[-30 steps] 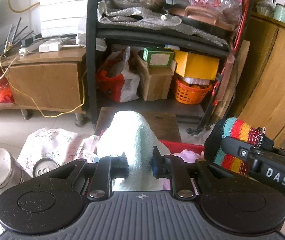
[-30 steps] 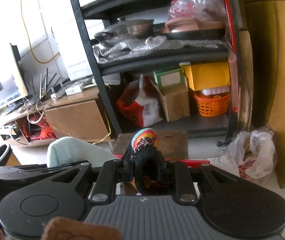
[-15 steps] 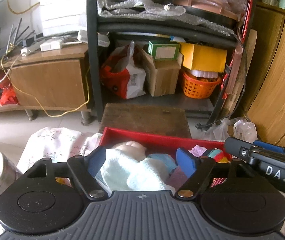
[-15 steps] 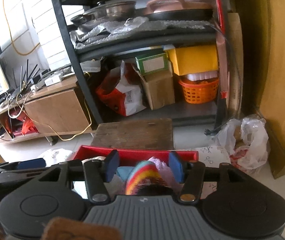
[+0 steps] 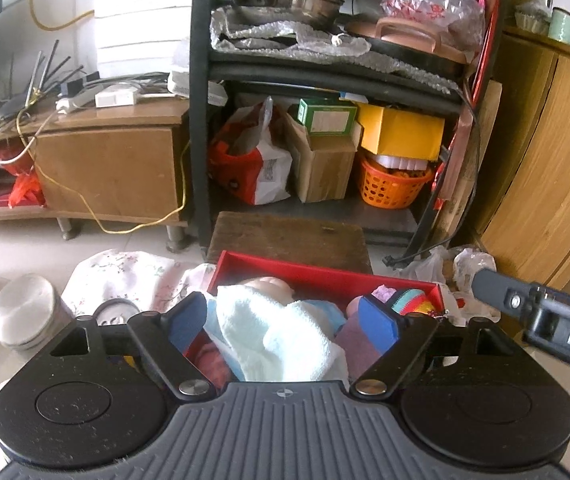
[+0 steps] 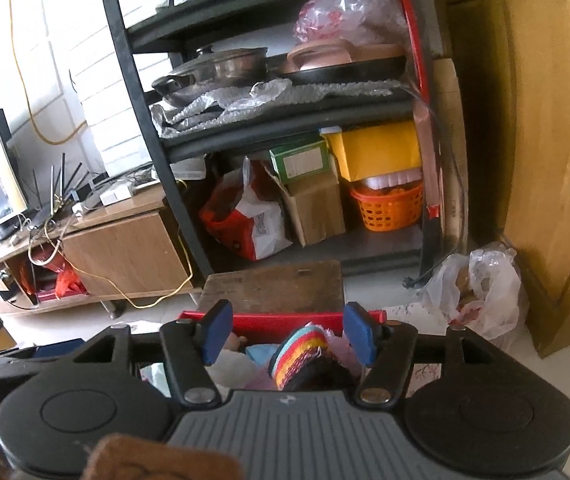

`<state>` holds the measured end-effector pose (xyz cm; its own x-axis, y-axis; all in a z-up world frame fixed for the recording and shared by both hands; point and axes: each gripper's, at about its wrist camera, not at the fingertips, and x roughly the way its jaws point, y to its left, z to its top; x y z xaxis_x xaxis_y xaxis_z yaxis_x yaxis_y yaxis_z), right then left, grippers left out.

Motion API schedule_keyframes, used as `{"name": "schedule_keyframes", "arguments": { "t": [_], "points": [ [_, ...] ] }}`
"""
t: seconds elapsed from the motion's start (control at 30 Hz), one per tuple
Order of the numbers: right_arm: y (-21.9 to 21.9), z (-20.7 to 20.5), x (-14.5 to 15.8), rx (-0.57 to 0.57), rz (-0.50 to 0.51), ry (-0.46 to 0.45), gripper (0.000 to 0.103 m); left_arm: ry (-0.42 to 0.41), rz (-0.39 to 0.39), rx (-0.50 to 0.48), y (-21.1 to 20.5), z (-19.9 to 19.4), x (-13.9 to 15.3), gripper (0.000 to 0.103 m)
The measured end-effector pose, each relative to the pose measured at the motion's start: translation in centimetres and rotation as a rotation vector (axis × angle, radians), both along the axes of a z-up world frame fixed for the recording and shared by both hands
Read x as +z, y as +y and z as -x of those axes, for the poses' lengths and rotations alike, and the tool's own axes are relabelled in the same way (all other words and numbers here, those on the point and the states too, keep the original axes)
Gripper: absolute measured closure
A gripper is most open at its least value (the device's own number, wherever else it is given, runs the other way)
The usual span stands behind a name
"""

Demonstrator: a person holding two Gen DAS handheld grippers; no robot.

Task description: Organize soft objects

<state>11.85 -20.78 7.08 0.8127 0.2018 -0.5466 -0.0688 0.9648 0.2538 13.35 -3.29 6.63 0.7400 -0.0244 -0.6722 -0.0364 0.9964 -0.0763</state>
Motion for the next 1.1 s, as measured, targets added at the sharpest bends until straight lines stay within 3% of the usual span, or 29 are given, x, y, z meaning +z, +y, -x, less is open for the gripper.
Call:
{"name": "schedule_keyframes", "arguments": {
  "t": [0.47,0.7,1.1],
  "points": [
    [-0.2,4.8,0.1,0.017,0.02,-0.017,0.069,-0.041,-0.02,-0.014,0.2,4.6,1.0,0.021],
    [-0.4,7.0,-0.2,0.023,0.035,-0.026,0.068,-0.065,-0.069,-0.022,0.1,6.8,1.0,0.018],
    [0.2,11.4,-0.3,0.054,0.02,-0.053,0.067,-0.046,-0.073,-0.042,0.5,10.8,-0.1,0.015]
  ]
}}
